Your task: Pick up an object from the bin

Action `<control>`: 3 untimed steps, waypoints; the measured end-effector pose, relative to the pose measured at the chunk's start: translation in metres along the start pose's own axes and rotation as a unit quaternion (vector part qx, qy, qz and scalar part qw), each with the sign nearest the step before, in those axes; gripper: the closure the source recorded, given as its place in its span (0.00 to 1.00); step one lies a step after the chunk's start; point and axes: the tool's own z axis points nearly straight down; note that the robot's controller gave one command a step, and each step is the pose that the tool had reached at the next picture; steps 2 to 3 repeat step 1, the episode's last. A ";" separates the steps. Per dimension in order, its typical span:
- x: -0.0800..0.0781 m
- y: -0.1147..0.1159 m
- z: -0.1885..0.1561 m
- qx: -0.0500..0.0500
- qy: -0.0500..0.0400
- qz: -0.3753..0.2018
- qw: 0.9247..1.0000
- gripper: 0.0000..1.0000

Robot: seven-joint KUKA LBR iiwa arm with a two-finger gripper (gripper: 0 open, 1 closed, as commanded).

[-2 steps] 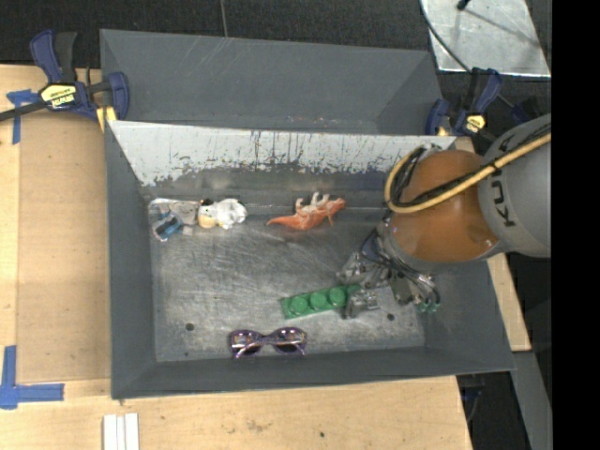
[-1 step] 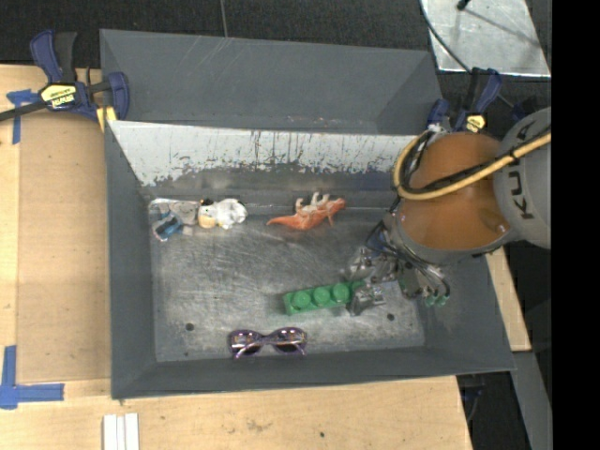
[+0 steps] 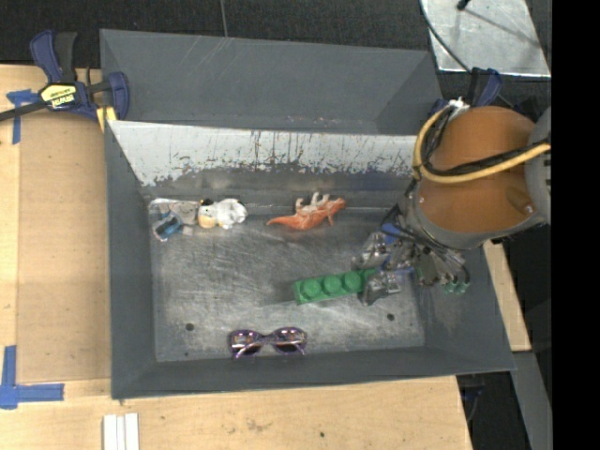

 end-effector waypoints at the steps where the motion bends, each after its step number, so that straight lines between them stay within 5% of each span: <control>1: -0.029 0.000 -0.028 0.001 -0.005 0.013 1.000 1.00; 3: -0.029 0.000 -0.028 0.001 -0.005 0.013 1.000 1.00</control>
Offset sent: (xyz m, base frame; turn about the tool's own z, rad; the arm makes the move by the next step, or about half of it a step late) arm 0.0084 -0.0324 0.0573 -0.0112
